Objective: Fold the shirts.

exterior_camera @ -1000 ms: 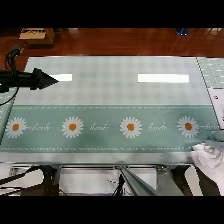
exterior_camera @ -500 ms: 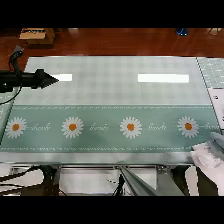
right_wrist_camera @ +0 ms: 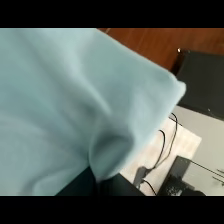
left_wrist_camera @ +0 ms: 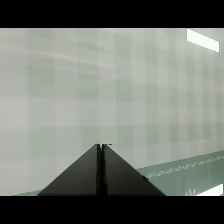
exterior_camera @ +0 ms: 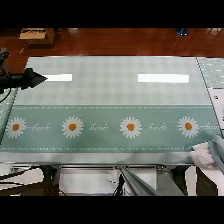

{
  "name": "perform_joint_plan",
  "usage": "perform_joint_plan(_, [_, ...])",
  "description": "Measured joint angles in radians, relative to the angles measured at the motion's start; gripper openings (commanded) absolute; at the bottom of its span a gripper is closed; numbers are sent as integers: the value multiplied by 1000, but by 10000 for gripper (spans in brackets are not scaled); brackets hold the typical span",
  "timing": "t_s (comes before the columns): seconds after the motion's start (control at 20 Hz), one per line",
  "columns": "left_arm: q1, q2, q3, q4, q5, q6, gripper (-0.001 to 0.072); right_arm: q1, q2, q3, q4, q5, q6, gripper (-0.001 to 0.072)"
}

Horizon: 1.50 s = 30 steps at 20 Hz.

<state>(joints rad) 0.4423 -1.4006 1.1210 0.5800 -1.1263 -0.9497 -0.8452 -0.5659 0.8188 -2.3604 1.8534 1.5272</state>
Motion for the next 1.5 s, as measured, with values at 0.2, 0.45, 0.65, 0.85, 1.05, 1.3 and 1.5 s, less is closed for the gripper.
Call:
perform_joint_plan(0.2, [46, 0, 0, 0, -1, 0, 21, -120, 22, -104, -17, -13, -30, 488])
perform_joint_plan(0.45, [64, 0, 0, 0, -4, 0, 21, -266, 34, -146, 39, -88, -43, 542])
perform_joint_plan(0.65, [53, 1, 18, -9, -35, 30, 34, -294, 4, -34, 284, -207, -43, 525])
perform_joint_plan(0.85, [-9, 2, 89, -101, -92, 85, 437, -300, -139, 230, 858, -330, -47, 483])
perform_joint_plan(1.05, [-143, 5, 226, -156, -134, 100, 437, -179, -296, 451, 1398, -352, -75, 483])
perform_joint_plan(1.3, [-332, 30, 449, -27, -174, -67, 438, 178, -364, 550, 1391, -384, -104, 484])
perform_joint_plan(1.5, [-468, 50, 584, 332, -220, -250, 581, 395, -383, 569, 1172, -399, -114, 497])
